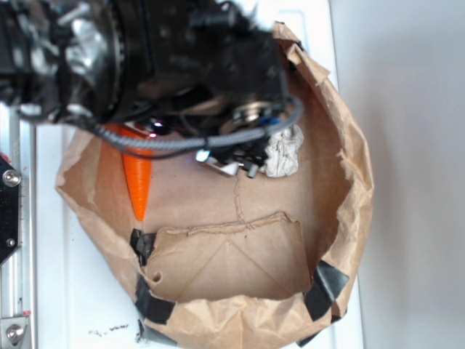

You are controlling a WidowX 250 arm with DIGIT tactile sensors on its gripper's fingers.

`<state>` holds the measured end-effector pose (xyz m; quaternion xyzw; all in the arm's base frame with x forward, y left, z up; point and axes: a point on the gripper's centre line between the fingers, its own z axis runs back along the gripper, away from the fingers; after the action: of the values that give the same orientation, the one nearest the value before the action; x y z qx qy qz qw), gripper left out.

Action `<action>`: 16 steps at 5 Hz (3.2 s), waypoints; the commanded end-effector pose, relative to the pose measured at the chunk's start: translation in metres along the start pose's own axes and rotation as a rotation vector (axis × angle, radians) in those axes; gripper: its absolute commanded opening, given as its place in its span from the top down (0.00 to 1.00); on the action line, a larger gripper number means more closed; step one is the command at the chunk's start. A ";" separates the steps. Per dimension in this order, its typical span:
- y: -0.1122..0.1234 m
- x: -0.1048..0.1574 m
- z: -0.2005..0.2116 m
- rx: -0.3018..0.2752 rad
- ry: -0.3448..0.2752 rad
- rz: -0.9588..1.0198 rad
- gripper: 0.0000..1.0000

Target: Grab the carrot.

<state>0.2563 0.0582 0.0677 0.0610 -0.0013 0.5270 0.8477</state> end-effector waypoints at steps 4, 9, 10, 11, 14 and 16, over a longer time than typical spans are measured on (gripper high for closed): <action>0.016 0.008 0.002 0.009 -0.065 -0.012 0.00; 0.031 -0.005 -0.018 -0.018 -0.124 0.254 0.00; 0.032 -0.004 -0.031 -0.015 -0.115 0.235 0.00; 0.032 -0.005 -0.037 -0.027 -0.118 0.198 0.00; 0.027 0.004 -0.031 -0.055 -0.053 0.108 1.00; 0.026 0.003 0.015 -0.183 -0.174 -0.015 1.00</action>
<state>0.2410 0.0608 0.0763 0.0374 -0.1053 0.5062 0.8552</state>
